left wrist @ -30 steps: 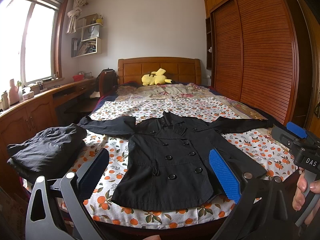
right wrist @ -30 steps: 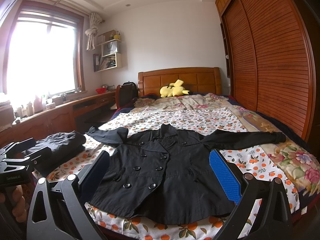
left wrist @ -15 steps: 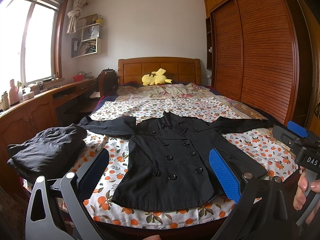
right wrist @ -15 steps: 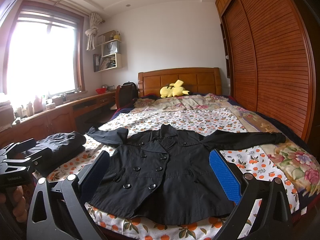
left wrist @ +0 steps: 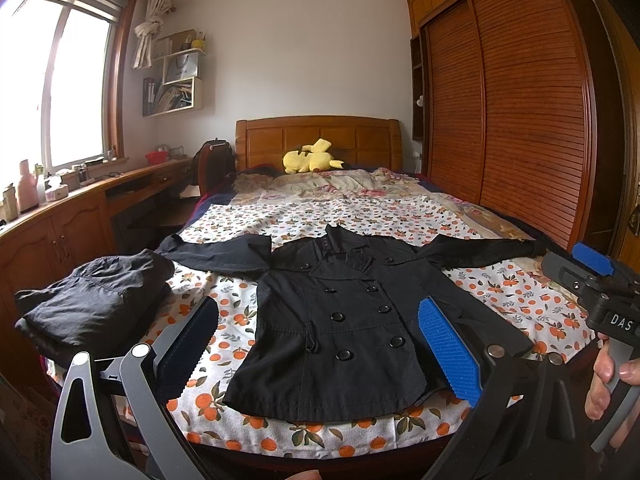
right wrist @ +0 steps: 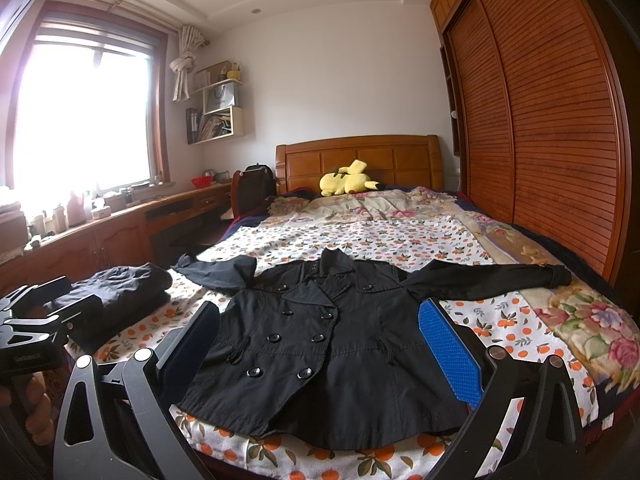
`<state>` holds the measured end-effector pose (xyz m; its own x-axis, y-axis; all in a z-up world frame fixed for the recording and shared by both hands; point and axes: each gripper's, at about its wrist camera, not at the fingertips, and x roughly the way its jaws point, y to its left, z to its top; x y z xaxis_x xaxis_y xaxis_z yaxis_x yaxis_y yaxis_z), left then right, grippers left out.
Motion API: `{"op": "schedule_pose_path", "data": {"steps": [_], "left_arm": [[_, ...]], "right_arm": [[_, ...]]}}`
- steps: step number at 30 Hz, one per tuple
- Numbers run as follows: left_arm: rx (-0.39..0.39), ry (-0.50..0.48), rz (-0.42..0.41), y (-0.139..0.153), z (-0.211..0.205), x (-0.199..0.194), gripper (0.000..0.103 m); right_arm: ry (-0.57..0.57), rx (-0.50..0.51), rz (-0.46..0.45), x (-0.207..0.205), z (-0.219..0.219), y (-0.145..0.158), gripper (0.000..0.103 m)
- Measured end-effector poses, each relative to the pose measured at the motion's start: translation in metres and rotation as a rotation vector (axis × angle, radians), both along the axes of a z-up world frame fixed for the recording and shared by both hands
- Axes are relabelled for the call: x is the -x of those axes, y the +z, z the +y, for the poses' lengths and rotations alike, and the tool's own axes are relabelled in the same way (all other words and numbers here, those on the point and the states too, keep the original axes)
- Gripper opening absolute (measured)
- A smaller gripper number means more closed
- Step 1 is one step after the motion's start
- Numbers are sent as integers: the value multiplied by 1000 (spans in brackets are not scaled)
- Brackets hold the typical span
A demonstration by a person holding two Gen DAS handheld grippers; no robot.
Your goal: Fold large clothes
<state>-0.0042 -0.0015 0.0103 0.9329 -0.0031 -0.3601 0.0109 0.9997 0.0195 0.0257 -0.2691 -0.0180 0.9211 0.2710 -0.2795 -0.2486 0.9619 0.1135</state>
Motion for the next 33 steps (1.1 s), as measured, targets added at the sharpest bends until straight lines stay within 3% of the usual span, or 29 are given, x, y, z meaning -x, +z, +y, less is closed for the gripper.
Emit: {"op": "schedule_pose_path", "data": {"steps": [25,33], "left_arm": [[-1,-3,-11,2,-2,5,101],[8,8,37,-13,4,-14,101]], "right_arm": [[0,0,0,-1,-2,-4,96],[16,5,28,-11,3,-9,96]]}}
